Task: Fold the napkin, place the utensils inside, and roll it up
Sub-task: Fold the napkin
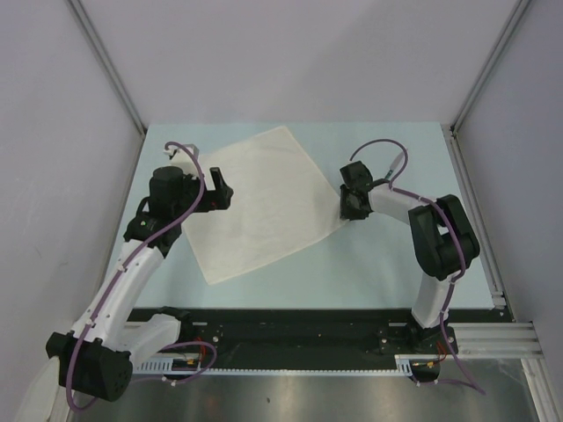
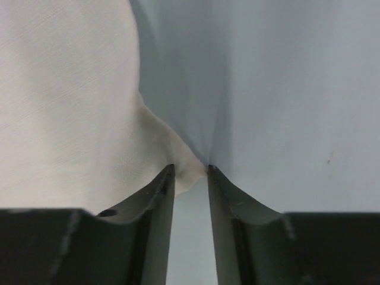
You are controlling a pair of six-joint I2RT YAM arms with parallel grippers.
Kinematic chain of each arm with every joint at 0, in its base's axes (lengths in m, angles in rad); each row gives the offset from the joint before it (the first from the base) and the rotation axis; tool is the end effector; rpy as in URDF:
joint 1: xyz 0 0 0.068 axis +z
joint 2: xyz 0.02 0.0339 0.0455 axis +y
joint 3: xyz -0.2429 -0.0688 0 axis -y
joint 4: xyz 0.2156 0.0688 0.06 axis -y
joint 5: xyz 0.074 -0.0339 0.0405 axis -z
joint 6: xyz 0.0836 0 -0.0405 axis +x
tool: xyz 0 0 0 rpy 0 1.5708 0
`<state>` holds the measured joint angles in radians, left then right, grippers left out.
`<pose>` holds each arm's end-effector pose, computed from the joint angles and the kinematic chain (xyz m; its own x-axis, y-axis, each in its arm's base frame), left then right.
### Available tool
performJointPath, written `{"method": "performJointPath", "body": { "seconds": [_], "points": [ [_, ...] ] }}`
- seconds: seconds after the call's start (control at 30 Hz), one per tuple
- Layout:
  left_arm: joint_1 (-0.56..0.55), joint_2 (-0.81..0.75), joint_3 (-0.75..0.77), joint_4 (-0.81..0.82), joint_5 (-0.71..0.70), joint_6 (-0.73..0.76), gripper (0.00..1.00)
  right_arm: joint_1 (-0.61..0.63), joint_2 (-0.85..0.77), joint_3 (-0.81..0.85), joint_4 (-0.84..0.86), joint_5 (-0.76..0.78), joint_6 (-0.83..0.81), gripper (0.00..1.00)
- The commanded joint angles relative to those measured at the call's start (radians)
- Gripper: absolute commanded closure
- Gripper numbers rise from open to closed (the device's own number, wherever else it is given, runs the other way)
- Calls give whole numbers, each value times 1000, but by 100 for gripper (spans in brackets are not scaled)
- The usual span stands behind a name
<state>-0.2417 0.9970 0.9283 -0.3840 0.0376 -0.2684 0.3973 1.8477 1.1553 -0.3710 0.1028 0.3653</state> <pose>0.2410 -0.0627 0.2936 -0.4816 -0.1542 -0.8627 0.1496 0.9555 -0.2543 0.3418 0.1341 0.1183 -0.8738 0.0187 -0.4859 -0.0286 0.9955 0.0898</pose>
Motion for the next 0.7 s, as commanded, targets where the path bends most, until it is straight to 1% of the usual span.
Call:
{"method": "performJointPath", "body": {
  "seconds": [0.0,0.03,0.07,0.13,0.17,0.27,0.43,0.67],
  "points": [
    [4,-27,1,8,-2,24,0,17,80,-9,-109,104,-11,71],
    [4,-29,1,8,-4,24,0,18,87,-11,-109,101,-12,72],
    [4,-28,1,8,-5,24,1,21,88,-12,-111,101,-12,78],
    [2,-31,3,8,-11,29,0,23,90,-19,-108,104,-17,83],
    [2,-32,3,5,-11,31,0,21,87,-22,-103,104,-19,90],
    [2,-34,1,5,-18,32,0,21,67,-32,-98,106,-25,100],
    [2,-37,0,7,-30,35,0,-1,13,-54,-103,138,-39,100],
    [2,-35,-2,10,-28,35,1,-95,-79,-92,-129,167,-57,100]
  ]
}}
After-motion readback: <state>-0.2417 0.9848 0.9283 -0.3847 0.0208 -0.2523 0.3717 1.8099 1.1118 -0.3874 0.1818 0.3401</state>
